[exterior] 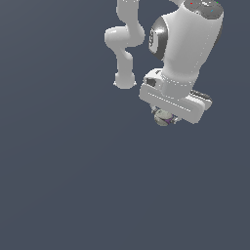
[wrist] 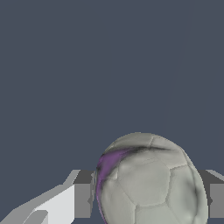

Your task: Pick up the object and move it to a goal position.

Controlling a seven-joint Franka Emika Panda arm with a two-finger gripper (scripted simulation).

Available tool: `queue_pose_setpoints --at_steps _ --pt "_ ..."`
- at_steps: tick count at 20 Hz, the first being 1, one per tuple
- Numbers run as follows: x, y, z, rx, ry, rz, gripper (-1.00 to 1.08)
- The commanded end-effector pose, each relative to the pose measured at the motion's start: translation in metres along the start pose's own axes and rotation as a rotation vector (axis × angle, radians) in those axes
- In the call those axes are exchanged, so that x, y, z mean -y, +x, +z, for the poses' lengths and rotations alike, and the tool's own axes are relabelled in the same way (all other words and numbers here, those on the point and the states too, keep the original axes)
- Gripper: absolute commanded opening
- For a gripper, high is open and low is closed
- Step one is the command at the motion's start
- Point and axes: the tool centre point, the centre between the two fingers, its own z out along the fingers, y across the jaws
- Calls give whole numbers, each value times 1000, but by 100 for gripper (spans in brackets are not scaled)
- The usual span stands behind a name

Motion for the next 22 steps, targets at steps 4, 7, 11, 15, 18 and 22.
queue_pose_setpoints --at_steps 4,7,11,15,18,22 --pt "15 -21 -63 -1 0 0 -100" --pt "23 -31 -94 -1 0 0 -100" --pt "33 -42 -127 0 0 0 -100" --pt "39 -49 -150 0 1 0 -100" --pt "43 -52 -161 0 1 0 -100" --pt "46 -54 -170 1 1 0 -100"
